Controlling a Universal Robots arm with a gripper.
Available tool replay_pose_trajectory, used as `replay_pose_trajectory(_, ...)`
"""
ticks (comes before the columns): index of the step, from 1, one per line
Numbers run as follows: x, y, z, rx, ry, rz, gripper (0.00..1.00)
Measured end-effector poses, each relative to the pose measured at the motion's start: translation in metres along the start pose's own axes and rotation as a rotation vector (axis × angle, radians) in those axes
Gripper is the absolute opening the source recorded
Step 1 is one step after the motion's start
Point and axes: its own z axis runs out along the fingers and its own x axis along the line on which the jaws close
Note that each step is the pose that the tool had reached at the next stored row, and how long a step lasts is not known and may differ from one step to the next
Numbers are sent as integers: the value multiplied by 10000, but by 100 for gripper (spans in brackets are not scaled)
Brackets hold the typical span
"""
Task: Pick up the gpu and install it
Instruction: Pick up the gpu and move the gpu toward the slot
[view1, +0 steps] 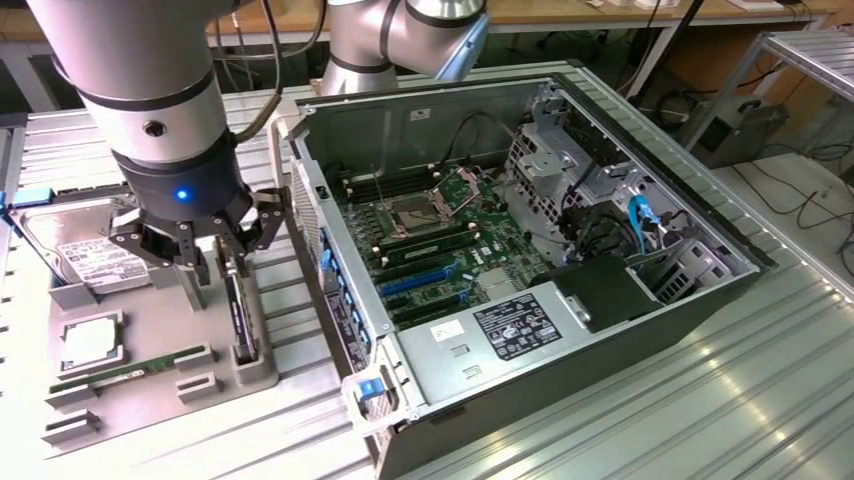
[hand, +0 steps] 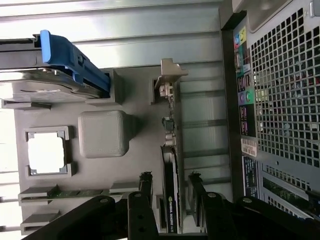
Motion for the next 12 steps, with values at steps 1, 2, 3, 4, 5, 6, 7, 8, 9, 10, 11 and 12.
replay_pose_trajectory(1, 0, -1, 18, 0, 0, -1, 42)
replay_pose_trajectory(2, 0, -3, 35, 0, 0, -1, 42)
replay_pose_trajectory(3, 1, -4, 56, 0, 0, -1, 42)
replay_pose_trajectory(4, 2, -6, 85, 1, 1, -1, 42)
replay_pose_trajectory(5, 2, -8, 104, 0, 0, -1, 42)
replay_pose_trajectory(6, 3, -9, 122, 0, 0, -1, 42)
replay_pose_trajectory(7, 3, -10, 141, -1, 0, -1, 42)
replay_pose_trajectory(8, 3, -12, 159, 0, 0, -1, 42)
replay_pose_trajectory(9, 4, -14, 181, 0, 0, -1, 42)
replay_pose_trajectory(10, 4, -16, 199, 0, 0, -1, 42)
replay_pose_trajectory(11, 4, -17, 217, 0, 0, -1, 42)
replay_pose_trajectory(12, 5, -18, 235, 0, 0, -1, 42)
